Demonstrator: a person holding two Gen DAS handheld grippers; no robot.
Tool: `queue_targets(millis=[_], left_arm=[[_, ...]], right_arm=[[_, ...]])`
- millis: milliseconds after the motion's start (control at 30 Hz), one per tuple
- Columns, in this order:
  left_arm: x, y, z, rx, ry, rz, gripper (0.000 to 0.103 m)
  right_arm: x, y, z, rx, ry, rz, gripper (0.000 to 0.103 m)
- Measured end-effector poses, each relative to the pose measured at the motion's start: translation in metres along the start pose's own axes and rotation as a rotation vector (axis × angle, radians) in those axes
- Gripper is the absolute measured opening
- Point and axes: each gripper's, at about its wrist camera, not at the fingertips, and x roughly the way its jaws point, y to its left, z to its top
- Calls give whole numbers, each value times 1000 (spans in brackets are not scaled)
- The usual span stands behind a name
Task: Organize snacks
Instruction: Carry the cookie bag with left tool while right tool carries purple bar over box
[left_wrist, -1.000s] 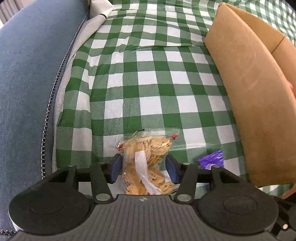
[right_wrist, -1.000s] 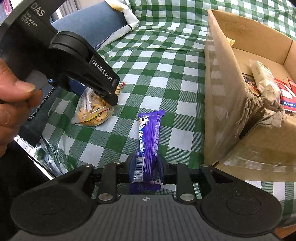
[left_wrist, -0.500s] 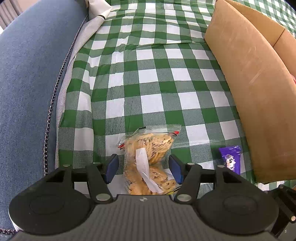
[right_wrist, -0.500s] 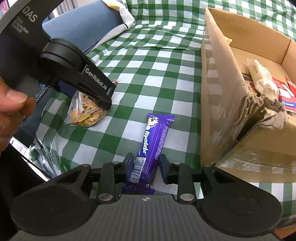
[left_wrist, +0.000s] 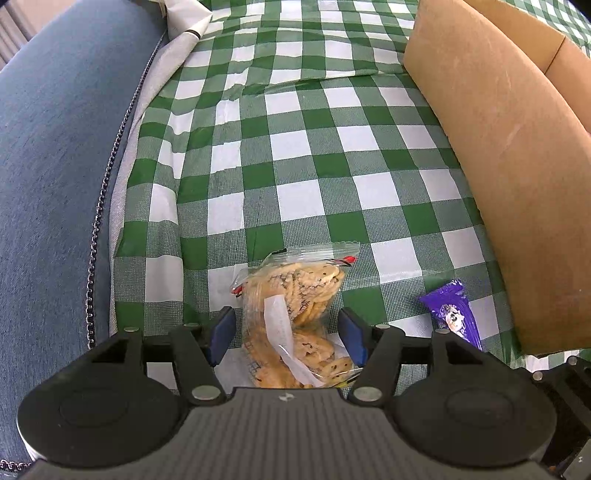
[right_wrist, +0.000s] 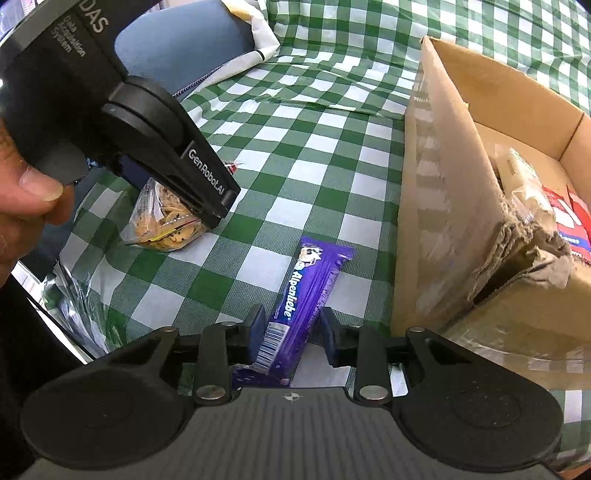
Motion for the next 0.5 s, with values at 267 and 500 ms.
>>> queue_targets(millis=[267, 500], left_arm=[[2, 0, -1, 10, 1, 6, 67], [2, 0, -1, 15, 1, 8, 66]], right_arm=[[-8, -2, 1, -15, -40, 0, 17], [-9, 0, 1, -20, -46, -3, 16]])
